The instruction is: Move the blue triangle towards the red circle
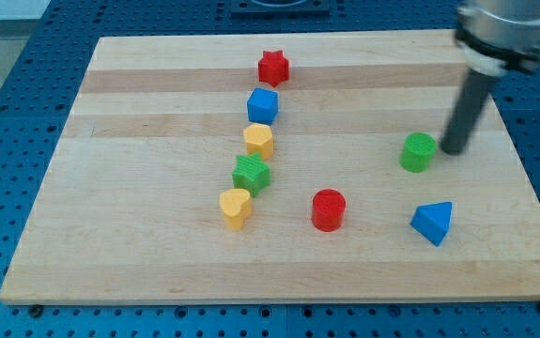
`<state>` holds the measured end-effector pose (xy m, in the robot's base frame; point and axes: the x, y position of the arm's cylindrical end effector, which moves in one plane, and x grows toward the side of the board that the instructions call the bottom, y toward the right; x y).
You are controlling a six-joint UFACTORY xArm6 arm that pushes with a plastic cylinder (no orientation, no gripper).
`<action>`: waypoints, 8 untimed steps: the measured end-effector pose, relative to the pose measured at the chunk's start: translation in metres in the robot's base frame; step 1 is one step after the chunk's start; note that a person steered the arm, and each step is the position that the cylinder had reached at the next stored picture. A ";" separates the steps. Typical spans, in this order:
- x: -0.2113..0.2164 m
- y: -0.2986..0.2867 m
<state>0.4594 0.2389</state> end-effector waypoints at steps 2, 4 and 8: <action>0.094 -0.061; 0.093 -0.077; 0.082 -0.089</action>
